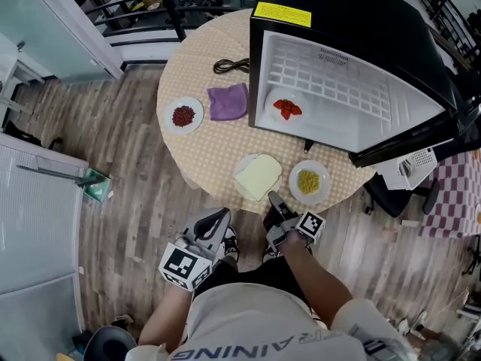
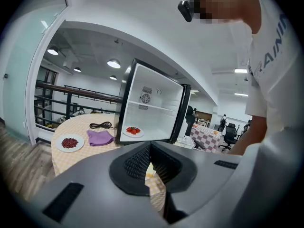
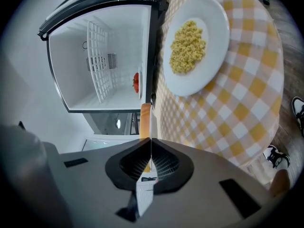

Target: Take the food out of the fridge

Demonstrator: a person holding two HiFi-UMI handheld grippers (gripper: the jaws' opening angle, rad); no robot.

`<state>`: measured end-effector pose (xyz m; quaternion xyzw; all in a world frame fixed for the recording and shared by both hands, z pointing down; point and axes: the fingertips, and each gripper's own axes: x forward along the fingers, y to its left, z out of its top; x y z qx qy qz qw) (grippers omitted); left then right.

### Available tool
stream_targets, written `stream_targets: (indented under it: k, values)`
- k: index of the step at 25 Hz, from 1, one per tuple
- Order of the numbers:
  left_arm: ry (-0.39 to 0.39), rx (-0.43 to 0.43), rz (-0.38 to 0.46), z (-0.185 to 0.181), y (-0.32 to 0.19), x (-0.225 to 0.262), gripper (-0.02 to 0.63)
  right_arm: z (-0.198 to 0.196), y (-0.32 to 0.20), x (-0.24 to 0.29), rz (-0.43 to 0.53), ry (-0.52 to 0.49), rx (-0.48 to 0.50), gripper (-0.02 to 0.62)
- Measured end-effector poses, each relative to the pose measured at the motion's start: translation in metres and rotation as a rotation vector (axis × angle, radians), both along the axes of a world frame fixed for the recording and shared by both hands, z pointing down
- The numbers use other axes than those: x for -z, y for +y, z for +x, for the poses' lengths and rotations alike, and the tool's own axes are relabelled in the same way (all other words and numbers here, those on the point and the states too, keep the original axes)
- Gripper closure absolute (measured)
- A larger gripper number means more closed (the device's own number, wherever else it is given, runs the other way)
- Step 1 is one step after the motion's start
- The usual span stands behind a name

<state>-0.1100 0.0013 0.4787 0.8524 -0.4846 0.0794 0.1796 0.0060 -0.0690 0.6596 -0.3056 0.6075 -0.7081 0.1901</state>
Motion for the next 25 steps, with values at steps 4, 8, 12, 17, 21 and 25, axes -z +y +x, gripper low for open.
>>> stream_targets:
  k: [4,8,12,17,21,25]
  values:
    - [0.001,0.023,-0.013,-0.010,0.010,-0.005,0.600,-0.007,0.001,-0.011,-0.023,0.031,0.006,0.569]
    - [0.009,0.047,-0.007,-0.019,0.013,-0.004,0.600,-0.011,-0.001,-0.017,-0.030,0.042,0.010,0.569]
    - [0.015,0.046,-0.009,-0.020,0.011,-0.004,0.600,-0.008,-0.002,-0.022,-0.049,0.049,-0.007,0.571]
    - [0.037,0.042,-0.008,-0.015,0.006,-0.003,0.600,-0.009,-0.001,-0.024,-0.048,0.127,0.037,0.569]
    - [0.036,0.020,-0.007,-0.008,0.005,-0.004,0.600,-0.008,0.000,-0.030,-0.064,0.182,0.065,0.568]
    - [0.037,0.006,-0.016,-0.006,0.009,-0.010,0.600,-0.014,0.000,-0.023,0.012,0.208,0.118,0.540]
